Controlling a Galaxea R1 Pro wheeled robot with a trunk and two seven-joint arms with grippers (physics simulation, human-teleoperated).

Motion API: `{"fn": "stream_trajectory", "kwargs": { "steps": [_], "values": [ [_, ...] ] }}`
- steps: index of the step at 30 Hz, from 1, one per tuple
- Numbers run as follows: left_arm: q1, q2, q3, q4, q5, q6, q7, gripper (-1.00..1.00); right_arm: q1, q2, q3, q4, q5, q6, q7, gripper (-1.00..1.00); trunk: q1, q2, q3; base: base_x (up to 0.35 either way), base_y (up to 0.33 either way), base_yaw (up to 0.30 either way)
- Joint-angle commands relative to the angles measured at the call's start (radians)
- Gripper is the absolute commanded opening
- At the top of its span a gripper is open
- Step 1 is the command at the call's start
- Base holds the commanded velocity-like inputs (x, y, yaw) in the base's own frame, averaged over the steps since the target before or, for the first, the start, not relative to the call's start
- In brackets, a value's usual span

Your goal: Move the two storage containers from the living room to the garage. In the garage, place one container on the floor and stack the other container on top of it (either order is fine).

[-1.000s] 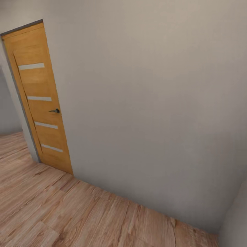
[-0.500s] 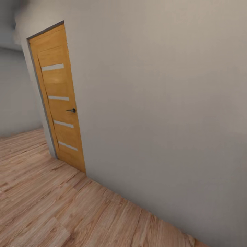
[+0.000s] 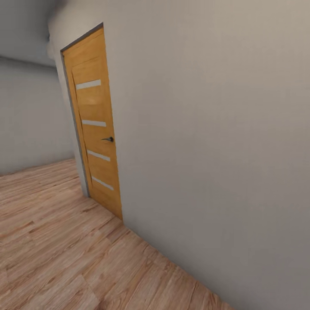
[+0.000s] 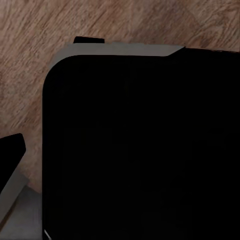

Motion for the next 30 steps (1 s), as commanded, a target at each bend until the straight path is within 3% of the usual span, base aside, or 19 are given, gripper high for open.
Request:
{"fn": "stream_trajectory", "kwargs": {
  "steps": [1, 30],
  "values": [
    [0.0, 0.0, 0.0, 0.0, 0.008, -0.002, 0.0, 1.0, -0.001, 0.001, 0.009, 0.003, -0.01, -0.006, 0.0, 1.0, 0.001, 0.0, -0.001, 0.318, 0.0, 0.271],
    [0.0, -0.001, 0.0, -0.001, 0.008, -0.002, 0.0, 1.0, -0.001, 0.001, 0.009, 0.003, -0.01, -0.006, -0.002, 1.0, 0.001, 0.0, -0.001, 0.264, 0.0, 0.271]
  ]
}}
